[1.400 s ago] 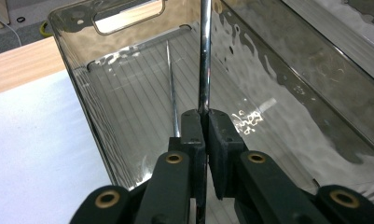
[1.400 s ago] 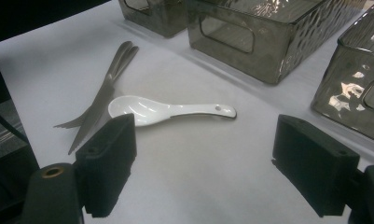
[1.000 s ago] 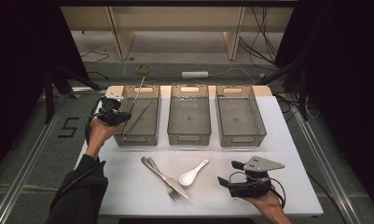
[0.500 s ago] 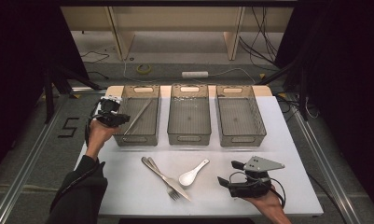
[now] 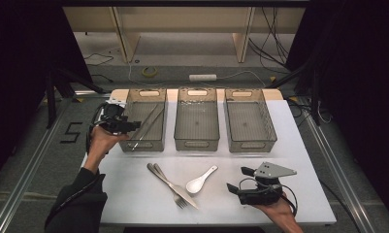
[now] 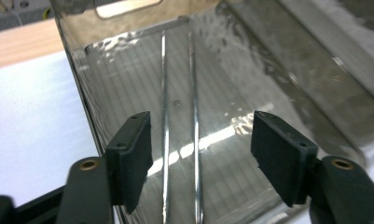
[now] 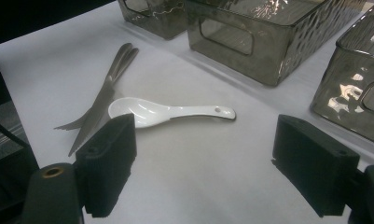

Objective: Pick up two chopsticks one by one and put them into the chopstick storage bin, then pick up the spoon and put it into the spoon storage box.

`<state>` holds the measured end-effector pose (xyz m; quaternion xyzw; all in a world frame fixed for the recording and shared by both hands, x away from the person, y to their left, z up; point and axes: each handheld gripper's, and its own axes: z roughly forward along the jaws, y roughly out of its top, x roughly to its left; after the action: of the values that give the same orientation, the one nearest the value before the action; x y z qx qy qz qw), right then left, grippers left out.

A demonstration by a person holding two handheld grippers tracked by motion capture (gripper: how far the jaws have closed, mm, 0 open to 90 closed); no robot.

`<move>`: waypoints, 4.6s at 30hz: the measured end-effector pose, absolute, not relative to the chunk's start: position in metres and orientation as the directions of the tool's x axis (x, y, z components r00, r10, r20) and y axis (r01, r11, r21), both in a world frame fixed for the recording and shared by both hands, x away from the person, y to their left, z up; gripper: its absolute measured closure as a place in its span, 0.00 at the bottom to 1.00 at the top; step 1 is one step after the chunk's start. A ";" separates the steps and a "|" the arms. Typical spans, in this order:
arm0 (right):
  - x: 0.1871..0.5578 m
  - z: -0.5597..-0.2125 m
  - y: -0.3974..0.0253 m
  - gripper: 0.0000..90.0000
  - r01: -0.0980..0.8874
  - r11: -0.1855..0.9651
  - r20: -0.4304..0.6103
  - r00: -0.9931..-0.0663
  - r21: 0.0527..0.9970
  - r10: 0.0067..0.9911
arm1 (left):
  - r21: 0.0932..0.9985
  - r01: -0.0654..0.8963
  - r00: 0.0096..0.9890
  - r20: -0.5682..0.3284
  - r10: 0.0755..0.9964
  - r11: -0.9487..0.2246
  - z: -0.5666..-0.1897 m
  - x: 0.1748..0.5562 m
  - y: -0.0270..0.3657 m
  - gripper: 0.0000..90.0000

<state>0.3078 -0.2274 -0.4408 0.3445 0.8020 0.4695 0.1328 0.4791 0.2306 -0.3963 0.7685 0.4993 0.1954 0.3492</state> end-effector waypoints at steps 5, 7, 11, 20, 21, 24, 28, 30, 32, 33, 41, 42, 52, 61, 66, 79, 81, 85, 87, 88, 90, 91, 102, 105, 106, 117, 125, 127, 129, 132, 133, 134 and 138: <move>0.311 -0.440 -0.226 0.26 0.424 0.323 0.105 -0.727 0.846 0.679 | 0.766 0.601 0.432 -0.073 0.899 -0.227 -0.392 0.462 0.230 0.38; 0.313 -0.440 -0.225 0.26 0.421 0.325 0.101 -0.727 0.847 0.680 | 0.782 0.584 0.443 -0.081 0.893 -0.219 -0.392 0.456 0.227 0.36; 0.320 -0.440 -0.222 0.27 0.422 0.325 0.099 -0.725 0.847 0.682 | 0.801 0.556 0.500 -0.108 0.859 -0.223 -0.395 0.441 0.217 0.33; 0.333 -0.437 -0.207 0.29 0.405 0.343 0.087 -0.743 0.847 0.663 | 0.808 0.518 0.566 -0.077 0.821 -0.281 -0.410 0.418 0.198 0.28; 0.334 -0.437 -0.205 0.30 0.403 0.345 0.085 -0.745 0.848 0.662 | 0.813 0.512 0.572 -0.081 0.817 -0.278 -0.411 0.415 0.197 0.28; 0.339 -0.439 -0.200 0.34 0.402 0.353 0.080 -0.747 0.845 0.660 | 0.825 0.500 0.584 -0.097 0.806 -0.263 -0.413 0.408 0.194 0.27; 0.346 -0.441 -0.195 0.38 0.406 0.355 0.077 -0.742 0.842 0.666 | 0.834 0.492 0.604 -0.120 0.788 -0.250 -0.415 0.399 0.191 0.26; 0.349 -0.441 -0.194 0.41 0.408 0.350 0.081 -0.740 0.843 0.668 | 0.841 0.485 0.611 -0.129 0.781 -0.241 -0.415 0.395 0.189 0.26; 0.352 -0.442 -0.194 0.44 0.409 0.344 0.084 -0.737 0.845 0.671 | 0.845 0.478 0.618 -0.127 0.776 -0.242 -0.415 0.391 0.188 0.25; 0.354 -0.442 -0.193 0.46 0.409 0.341 0.084 -0.735 0.846 0.673 | 0.845 0.476 0.621 -0.127 0.773 -0.243 -0.415 0.389 0.187 0.25; 0.367 -0.445 -0.188 0.67 0.431 0.352 0.081 -0.719 0.831 0.690 | 0.860 0.458 0.644 -0.147 0.750 -0.225 -0.412 0.375 0.187 0.24; 0.369 -0.446 -0.187 0.69 0.434 0.350 0.083 -0.716 0.830 0.693 | 0.860 0.455 0.646 -0.140 0.750 -0.231 -0.411 0.373 0.187 0.24; 0.386 -0.457 -0.174 0.88 0.459 0.406 0.077 -0.732 0.791 0.677 | 0.867 0.440 0.636 -0.118 0.762 -0.234 -0.415 0.364 0.190 0.24; 0.396 -0.464 -0.169 1.00 0.472 0.434 0.075 -0.738 0.767 0.671 | 0.868 0.434 0.624 -0.095 0.776 -0.242 -0.418 0.358 0.194 0.24; 0.399 -0.468 -0.166 1.00 0.476 0.456 0.076 -0.749 0.752 0.658 | 0.875 0.423 0.633 -0.101 0.768 -0.234 -0.417 0.354 0.194 0.24; 0.410 -0.477 -0.159 1.00 0.501 0.497 0.078 -0.756 0.709 0.650 | 0.889 0.407 0.650 -0.121 0.750 -0.209 -0.418 0.350 0.191 0.22; 0.411 -0.478 -0.159 1.00 0.505 0.506 0.079 -0.758 0.699 0.647 | 0.889 0.404 0.653 -0.118 0.748 -0.213 -0.418 0.350 0.191 0.22; 0.411 -0.480 -0.156 1.00 0.503 0.520 0.074 -0.764 0.690 0.641 | 0.887 0.404 0.655 -0.109 0.748 -0.225 -0.419 0.350 0.190 0.22; 0.412 -0.482 -0.155 1.00 0.506 0.530 0.071 -0.765 0.681 0.640 | 0.887 0.399 0.658 -0.099 0.746 -0.234 -0.419 0.349 0.190 0.22; 0.412 -0.483 -0.154 1.00 0.507 0.536 0.069 -0.767 0.675 0.638 | 0.887 0.398 0.659 -0.097 0.746 -0.236 -0.420 0.349 0.190 0.22; 0.413 -0.484 -0.153 1.00 0.506 0.539 0.069 -0.768 0.674 0.636 | 0.885 0.399 0.659 -0.095 0.746 -0.240 -0.420 0.349 0.190 0.22; 0.413 -0.484 -0.153 1.00 0.511 0.540 0.071 -0.767 0.669 0.638 | 0.883 0.399 0.661 -0.092 0.745 -0.245 -0.420 0.349 0.190 0.22; 0.412 -0.479 -0.158 1.00 0.557 0.566 0.108 -0.764 0.608 0.636 | 0.883 0.386 0.671 -0.072 0.738 -0.265 -0.421 0.346 0.188 0.22; 0.408 -0.477 -0.162 1.00 0.562 0.587 0.110 -0.771 0.583 0.628 | 0.884 0.385 0.670 -0.071 0.739 -0.264 -0.421 0.346 0.188 0.22; 0.406 -0.476 -0.163 1.00 0.573 0.589 0.122 -0.767 0.570 0.630 | 0.884 0.384 0.671 -0.070 0.738 -0.265 -0.421 0.345 0.188 0.22; 0.383 -0.472 -0.169 1.00 0.545 0.668 0.119 -0.811 0.506 0.572 | 0.884 0.382 0.671 -0.065 0.739 -0.269 -0.421 0.345 0.187 0.22; 0.369 -0.469 -0.168 1.00 0.522 0.701 0.122 -0.835 0.487 0.537 | 0.885 0.380 0.671 -0.064 0.738 -0.268 -0.421 0.345 0.186 0.22; 0.368 -0.466 -0.169 0.96 0.514 0.687 0.120 -0.835 0.514 0.536 | 0.886 0.379 0.671 -0.065 0.738 -0.268 -0.421 0.345 0.186 0.22; 0.367 -0.462 -0.169 0.89 0.503 0.677 0.118 -0.840 0.537 0.530 | 0.886 0.379 0.672 -0.064 0.738 -0.268 -0.421 0.345 0.187 0.22; 0.365 -0.458 -0.166 0.72 0.483 0.676 0.127 -0.854 0.557 0.505 | 0.886 0.375 0.673 -0.058 0.737 -0.273 -0.421 0.344 0.187 0.22; 0.364 -0.457 -0.164 0.67 0.480 0.683 0.124 -0.856 0.551 0.501 | 0.888 0.375 0.671 -0.060 0.739 -0.268 -0.421 0.344 0.187 0.22; 0.363 -0.457 -0.163 0.66 0.469 0.690 0.119 -0.863 0.552 0.491 | 0.888 0.375 0.671 -0.061 0.739 -0.266 -0.421 0.344 0.187 0.22; 0.359 -0.456 -0.156 0.53 0.454 0.709 0.108 -0.872 0.539 0.477 | 0.888 0.376 0.670 -0.062 0.740 -0.266 -0.421 0.344 0.186 0.22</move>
<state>0.3592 -0.1558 -0.4563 0.2518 0.9243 0.2861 0.0196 0.3444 0.1865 -0.4210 0.7733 0.3606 0.1870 0.4869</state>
